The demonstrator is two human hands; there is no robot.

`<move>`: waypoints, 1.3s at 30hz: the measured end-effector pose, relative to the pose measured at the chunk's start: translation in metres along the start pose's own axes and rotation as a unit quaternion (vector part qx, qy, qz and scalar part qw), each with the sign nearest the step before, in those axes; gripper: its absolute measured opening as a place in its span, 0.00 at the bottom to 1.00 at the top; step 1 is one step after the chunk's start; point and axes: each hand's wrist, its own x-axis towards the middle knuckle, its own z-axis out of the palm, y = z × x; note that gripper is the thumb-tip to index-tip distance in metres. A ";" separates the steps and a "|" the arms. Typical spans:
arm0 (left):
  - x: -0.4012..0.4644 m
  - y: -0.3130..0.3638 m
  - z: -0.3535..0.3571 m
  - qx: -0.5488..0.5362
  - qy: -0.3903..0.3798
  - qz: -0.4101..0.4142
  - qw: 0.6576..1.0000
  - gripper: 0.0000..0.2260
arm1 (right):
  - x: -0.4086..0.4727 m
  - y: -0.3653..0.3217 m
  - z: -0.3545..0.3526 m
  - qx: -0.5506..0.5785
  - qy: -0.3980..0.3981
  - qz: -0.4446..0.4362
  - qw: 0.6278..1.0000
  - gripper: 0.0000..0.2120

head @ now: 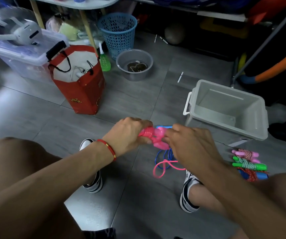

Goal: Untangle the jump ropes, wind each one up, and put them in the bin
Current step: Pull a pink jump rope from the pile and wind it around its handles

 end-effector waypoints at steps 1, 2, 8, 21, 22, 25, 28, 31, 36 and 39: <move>-0.001 0.003 0.001 -0.012 -0.020 0.022 0.999 0.20 | 0.000 0.005 -0.002 0.002 -0.005 -0.003 1.000 0.09; -0.001 0.006 0.002 -0.017 -0.034 0.047 0.998 0.20 | -0.001 0.008 -0.001 -0.001 -0.020 -0.013 1.000 0.15; 0.001 0.025 -0.006 -0.069 -0.056 0.108 0.990 0.17 | 0.004 0.026 -0.010 0.159 0.005 0.057 0.986 0.12; -0.001 0.030 -0.043 -0.529 -0.019 -0.025 0.848 0.15 | 0.022 0.050 0.021 0.663 -0.098 0.075 0.738 0.06; 0.001 0.026 -0.042 -0.552 0.003 -0.058 0.832 0.16 | 0.022 0.045 0.022 0.670 -0.094 0.084 0.732 0.09; 0.007 0.014 -0.042 -0.556 0.064 -0.161 0.813 0.19 | 0.020 0.023 0.019 0.654 -0.086 0.092 0.746 0.16; 0.012 0.009 -0.041 -0.519 0.118 -0.253 0.808 0.18 | 0.016 0.000 0.018 0.576 -0.088 0.076 0.809 0.11; 0.015 0.011 -0.034 -0.470 0.158 -0.315 0.809 0.15 | 0.015 -0.013 0.019 0.526 -0.095 0.104 0.839 0.13; 0.018 0.016 -0.026 -0.309 0.217 -0.259 0.889 0.10 | 0.023 -0.025 0.007 0.555 -0.072 0.211 0.801 0.14; 0.020 0.022 -0.023 -0.183 0.237 -0.200 0.933 0.14 | 0.031 -0.025 0.001 0.602 -0.023 0.273 0.750 0.13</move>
